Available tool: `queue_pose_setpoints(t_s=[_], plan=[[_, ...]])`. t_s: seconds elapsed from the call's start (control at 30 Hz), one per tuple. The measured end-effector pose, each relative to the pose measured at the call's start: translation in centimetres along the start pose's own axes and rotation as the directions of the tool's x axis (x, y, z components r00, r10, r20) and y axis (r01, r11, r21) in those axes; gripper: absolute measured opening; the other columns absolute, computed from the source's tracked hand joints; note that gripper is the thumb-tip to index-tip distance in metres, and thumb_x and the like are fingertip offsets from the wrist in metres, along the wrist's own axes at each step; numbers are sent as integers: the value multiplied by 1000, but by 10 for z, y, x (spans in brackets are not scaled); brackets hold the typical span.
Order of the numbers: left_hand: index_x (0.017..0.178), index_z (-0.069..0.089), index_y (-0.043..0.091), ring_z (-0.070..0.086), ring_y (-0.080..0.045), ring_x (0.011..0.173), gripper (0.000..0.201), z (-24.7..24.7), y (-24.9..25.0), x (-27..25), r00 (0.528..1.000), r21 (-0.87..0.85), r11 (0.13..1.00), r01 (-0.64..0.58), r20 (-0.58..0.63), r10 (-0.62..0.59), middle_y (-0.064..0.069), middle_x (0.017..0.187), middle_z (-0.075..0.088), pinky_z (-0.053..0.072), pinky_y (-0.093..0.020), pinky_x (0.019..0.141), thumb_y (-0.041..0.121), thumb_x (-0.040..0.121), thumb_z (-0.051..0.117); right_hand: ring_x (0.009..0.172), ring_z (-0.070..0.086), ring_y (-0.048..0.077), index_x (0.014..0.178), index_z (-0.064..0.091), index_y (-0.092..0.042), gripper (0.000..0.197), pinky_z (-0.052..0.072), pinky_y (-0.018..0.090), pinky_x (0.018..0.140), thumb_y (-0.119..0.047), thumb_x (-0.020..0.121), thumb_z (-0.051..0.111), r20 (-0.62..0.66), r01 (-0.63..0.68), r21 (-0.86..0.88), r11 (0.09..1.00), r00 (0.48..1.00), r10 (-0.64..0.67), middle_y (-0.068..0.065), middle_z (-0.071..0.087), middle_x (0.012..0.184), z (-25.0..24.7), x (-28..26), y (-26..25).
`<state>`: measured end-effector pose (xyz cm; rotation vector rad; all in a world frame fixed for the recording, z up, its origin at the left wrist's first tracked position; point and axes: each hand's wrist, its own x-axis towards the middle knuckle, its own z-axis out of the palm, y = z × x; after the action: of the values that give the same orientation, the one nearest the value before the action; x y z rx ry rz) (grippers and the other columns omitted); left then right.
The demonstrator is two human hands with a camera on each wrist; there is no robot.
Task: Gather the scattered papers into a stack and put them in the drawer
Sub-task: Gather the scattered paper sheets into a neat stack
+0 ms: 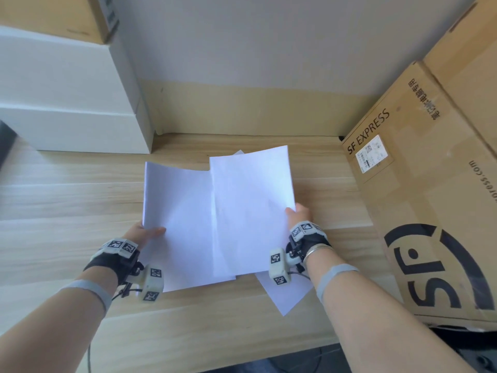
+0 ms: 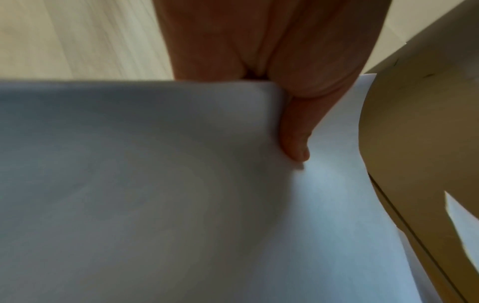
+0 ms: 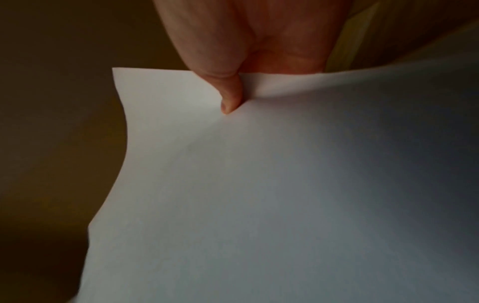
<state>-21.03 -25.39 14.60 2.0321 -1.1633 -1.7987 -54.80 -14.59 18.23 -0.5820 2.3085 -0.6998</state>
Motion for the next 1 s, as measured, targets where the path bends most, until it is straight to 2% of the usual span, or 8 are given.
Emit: queue_pose_setpoints(t_s=[0.07,0.2,0.3,0.47,0.67,0.77,0.87,1.0], plan=[[113,56,-4,57,-29,74,32,2,-1,-1,1000,14,1000,5,-1,-5,-14,76,59,47,-50,91,5,84,65,80,52,24,115,57,5,32,33,25,68,-10,91,43,90,27,-76,997,996,-20,21,59,95,21,-8,-12],[120,54,-6,61,-37,89,45,0,-3,1,998,9,999,46,30,-46,-25,99,65,47,-54,96,9,80,69,116,54,32,128,50,-1,35,37,27,81,-12,95,42,219,103,-218,970,974,-55,18,56,129,52,-23,-32],[120,55,1,62,-33,81,42,1,-5,1,998,-26,999,44,55,-42,-18,93,66,49,-53,93,18,83,67,118,53,34,124,52,0,33,42,30,91,-10,94,42,269,114,-263,958,962,-41,18,56,130,70,-32,-45],[108,55,14,59,-29,73,39,-1,-3,-3,995,39,998,50,89,-53,-16,86,64,51,-41,69,44,84,60,115,54,34,122,52,1,32,43,30,85,-13,93,43,329,119,-272,955,944,-24,19,57,127,97,-44,-58],[127,50,-3,58,-35,97,45,2,-4,-2,992,-79,996,45,124,-35,-23,112,62,46,-54,96,9,85,63,121,51,31,127,52,-5,37,41,31,94,-21,94,44,366,79,-288,954,930,33,16,56,129,114,-52,-64],[123,52,-4,59,-32,85,42,-2,-4,0,996,-70,997,33,82,-27,-19,98,62,50,-51,87,7,84,64,97,54,33,81,57,-5,28,38,30,76,-22,95,40,271,66,-276,959,962,11,14,60,86,106,-41,-66],[123,53,-5,59,-31,85,42,-9,-6,4,997,-68,998,18,71,-14,-16,91,63,48,-52,92,7,84,64,116,51,33,117,52,-7,29,43,34,90,-20,92,49,63,-39,-246,968,996,56,17,52,125,91,-18,-59],[116,56,1,59,-28,75,33,-15,-6,8,997,-99,995,8,76,0,-12,83,63,47,-50,88,5,85,63,125,33,34,132,35,-18,59,39,42,98,-26,82,65,-60,-181,-275,944,983,171,13,30,138,72,1,-53]])
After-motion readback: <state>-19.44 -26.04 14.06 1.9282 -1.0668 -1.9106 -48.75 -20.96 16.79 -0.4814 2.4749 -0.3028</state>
